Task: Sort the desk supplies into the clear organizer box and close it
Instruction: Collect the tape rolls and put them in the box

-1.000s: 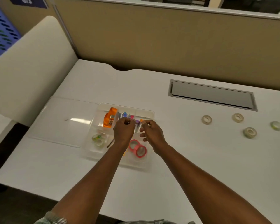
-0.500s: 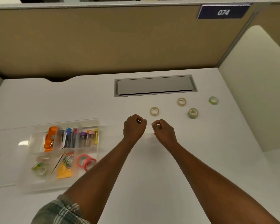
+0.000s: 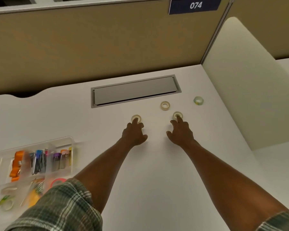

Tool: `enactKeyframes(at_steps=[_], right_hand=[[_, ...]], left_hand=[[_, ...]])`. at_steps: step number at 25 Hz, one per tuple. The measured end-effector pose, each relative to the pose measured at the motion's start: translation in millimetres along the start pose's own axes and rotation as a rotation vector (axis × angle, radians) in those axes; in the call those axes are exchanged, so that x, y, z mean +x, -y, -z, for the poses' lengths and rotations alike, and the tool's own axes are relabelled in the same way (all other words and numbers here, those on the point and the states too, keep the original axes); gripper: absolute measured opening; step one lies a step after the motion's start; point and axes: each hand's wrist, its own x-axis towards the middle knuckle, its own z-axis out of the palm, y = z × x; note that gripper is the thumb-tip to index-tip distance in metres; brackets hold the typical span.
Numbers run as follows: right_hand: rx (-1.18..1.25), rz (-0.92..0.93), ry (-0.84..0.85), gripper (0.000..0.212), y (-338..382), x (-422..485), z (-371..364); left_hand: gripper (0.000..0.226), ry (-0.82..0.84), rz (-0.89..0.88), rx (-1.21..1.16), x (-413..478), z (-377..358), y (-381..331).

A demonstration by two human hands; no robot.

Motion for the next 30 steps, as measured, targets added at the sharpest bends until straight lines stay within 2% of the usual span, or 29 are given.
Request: enactKeyframes(at_steps=[4,12,17,19,21,23,26,30], right_hand=[[-0.07,-0.017,0.091,0.058,-3.1,17.4,2.4],[0.112,0.061,-0.046,0.037,-1.2,3.0,-14.5],[0.401,0.027,-0.283,0.023,14.1,-20.5,-12.7],[0.594,0.007,-0.325,0.016,25.7,-29.4,-8.9],[0.781,-0.01,-0.29,0.011,40.1,-43.0,-10.3],[0.878,-0.032,-0.226,0.011,57.4,-59.5,-19.3],[0.947,-0.054,-0.137,0.015,85.6,-82.3,-37.4],[0.947,-0.031,-0.019,0.029,128.2,-105.8,-58.3]], left_hand=[[0.061,0.066,0.016,0.099,11.1,-4.0,-1.6],[0.046,-0.034,-0.036,0.058,-2.2,-14.9,12.8],[0.025,-0.162,0.042,-0.256,-25.7,-17.4,19.7],[0.018,-0.22,0.157,-0.533,-37.5,-14.4,20.5],[0.011,-0.213,0.322,-0.923,-53.3,-12.9,21.9],[0.006,-0.196,0.424,-1.175,-72.5,-12.8,27.1],[0.011,-0.214,0.468,-1.303,-96.9,-12.6,36.5],[0.016,-0.3,0.471,-1.35,-124.5,-3.9,62.9]])
